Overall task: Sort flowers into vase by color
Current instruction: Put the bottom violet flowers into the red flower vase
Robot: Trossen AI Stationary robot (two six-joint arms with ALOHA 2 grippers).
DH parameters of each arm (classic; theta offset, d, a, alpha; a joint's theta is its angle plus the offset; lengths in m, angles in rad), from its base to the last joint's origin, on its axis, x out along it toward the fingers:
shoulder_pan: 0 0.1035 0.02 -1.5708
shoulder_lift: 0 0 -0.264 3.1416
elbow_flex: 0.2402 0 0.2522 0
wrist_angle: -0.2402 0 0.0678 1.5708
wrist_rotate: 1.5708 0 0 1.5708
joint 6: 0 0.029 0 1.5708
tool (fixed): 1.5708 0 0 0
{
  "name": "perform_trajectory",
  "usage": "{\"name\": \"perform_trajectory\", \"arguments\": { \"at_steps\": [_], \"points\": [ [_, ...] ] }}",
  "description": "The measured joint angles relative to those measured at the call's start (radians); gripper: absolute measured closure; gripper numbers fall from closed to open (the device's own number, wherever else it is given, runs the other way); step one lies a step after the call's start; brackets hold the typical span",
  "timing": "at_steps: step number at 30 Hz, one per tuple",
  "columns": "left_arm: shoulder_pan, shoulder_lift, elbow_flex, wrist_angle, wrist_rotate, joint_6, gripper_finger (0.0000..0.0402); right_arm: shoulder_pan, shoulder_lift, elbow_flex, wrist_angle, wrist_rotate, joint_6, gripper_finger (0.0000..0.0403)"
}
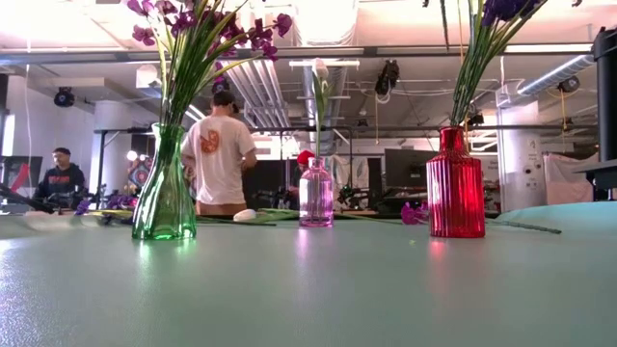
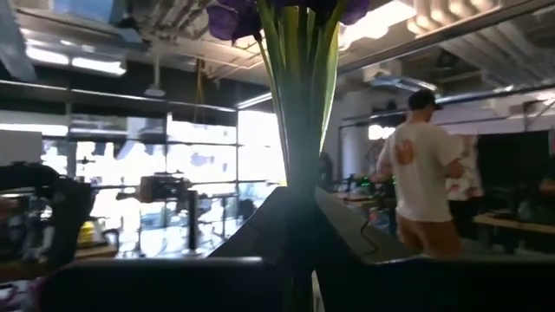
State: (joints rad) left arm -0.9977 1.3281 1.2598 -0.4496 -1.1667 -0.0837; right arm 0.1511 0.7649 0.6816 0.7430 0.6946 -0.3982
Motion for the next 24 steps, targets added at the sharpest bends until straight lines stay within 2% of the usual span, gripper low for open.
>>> {"name": "perform_trajectory", "arguments": {
  "at_steps": [4,8,15,24],
  "points": [
    [0.000,0.000,0.000,-0.001,0.000,0.006,0.0232,-0.040,-0.070,-0.019,-0.096,-0.041,0.094,0.0377],
    [0.000,0.000,0.000,-0.002,0.000,0.016,0.0232,-0.083,-0.103,-0.071,-0.099,-0.048,0.157,0.0383],
    [0.000,0.000,0.000,-0.002,0.000,0.017,0.0232,-0.175,-0.123,-0.185,0.031,-0.160,0.242,0.0385],
    [0.000,0.000,0.000,-0.002,0.000,0.019,0.0232,-0.284,-0.148,-0.244,0.018,-0.235,0.390,0.0386]
  ]
}}
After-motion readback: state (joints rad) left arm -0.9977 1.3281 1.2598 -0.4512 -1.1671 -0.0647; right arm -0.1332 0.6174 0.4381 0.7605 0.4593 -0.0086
